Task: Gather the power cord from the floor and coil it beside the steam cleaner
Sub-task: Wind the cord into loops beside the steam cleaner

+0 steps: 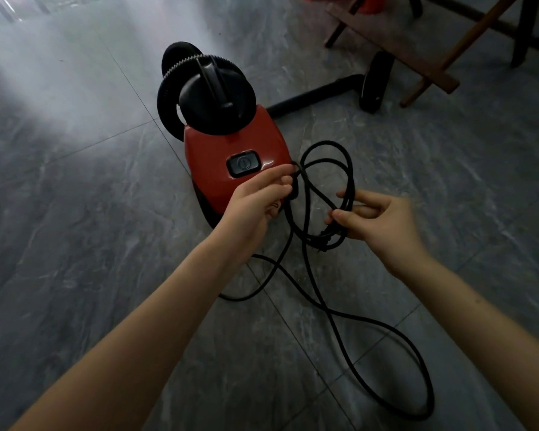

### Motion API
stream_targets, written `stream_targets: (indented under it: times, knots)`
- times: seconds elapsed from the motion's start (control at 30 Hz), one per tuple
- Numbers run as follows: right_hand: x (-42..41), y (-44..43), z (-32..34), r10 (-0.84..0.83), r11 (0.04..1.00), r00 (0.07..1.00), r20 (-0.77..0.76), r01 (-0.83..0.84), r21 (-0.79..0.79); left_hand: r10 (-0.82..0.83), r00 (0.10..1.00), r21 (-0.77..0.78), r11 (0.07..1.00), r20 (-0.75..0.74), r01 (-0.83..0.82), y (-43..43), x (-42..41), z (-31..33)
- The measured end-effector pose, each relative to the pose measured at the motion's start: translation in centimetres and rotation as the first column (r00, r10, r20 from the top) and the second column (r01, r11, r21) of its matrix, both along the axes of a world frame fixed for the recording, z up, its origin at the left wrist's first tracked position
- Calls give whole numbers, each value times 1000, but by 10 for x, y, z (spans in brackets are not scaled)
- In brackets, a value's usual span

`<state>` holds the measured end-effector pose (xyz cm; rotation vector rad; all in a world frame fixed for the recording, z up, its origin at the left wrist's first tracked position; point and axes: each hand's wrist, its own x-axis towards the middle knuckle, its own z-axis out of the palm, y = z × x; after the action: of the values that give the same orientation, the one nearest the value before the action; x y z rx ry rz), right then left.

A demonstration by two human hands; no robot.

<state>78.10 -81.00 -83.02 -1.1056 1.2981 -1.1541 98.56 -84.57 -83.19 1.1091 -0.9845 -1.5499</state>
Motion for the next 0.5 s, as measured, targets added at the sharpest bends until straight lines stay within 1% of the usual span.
stream_targets:
  times: [0.1, 0.13, 0.2, 0.23, 0.27, 0.33, 0.4, 0.43, 0.5]
  knots:
    - [6, 0, -2, -2, 1000, 1000, 21, 2, 1, -54, 976, -117, 990, 212, 81, 2, 2, 3]
    - [6, -1, -2, 8, 1000, 999, 31, -8, 4, -54, 952, -152, 983, 300, 104, 3, 3, 4]
    - [4, -2, -2, 48, 999, 997, 67, -49, 15, -25, 879, -232, 960, 477, 154, 4, 5, 6]
    - [2, -3, -2, 71, 997, 993, 95, -73, 24, -2, 849, -269, 948, 529, 170, 4, 6, 6]
    - [1, -3, -2, 88, 995, 989, 123, -93, 34, 18, 838, -296, 940, 545, 172, 3, 7, 8]
    - [-2, -4, -4, 106, 992, 982, 154, -116, 56, 25, 855, -320, 933, 519, 167, 0, 10, 10]
    - [-4, -5, -6, 129, 987, 980, 150, -141, 72, -21, 869, -318, 926, 495, 204, -1, 8, 10]
    - [-4, -5, -6, 138, 986, 980, 141, -150, 73, -59, 881, -307, 925, 469, 225, 0, 5, 9]
    - [-1, -4, -6, 141, 988, 983, 116, -148, 47, -136, 927, -262, 936, 351, 236, 2, -7, 6]
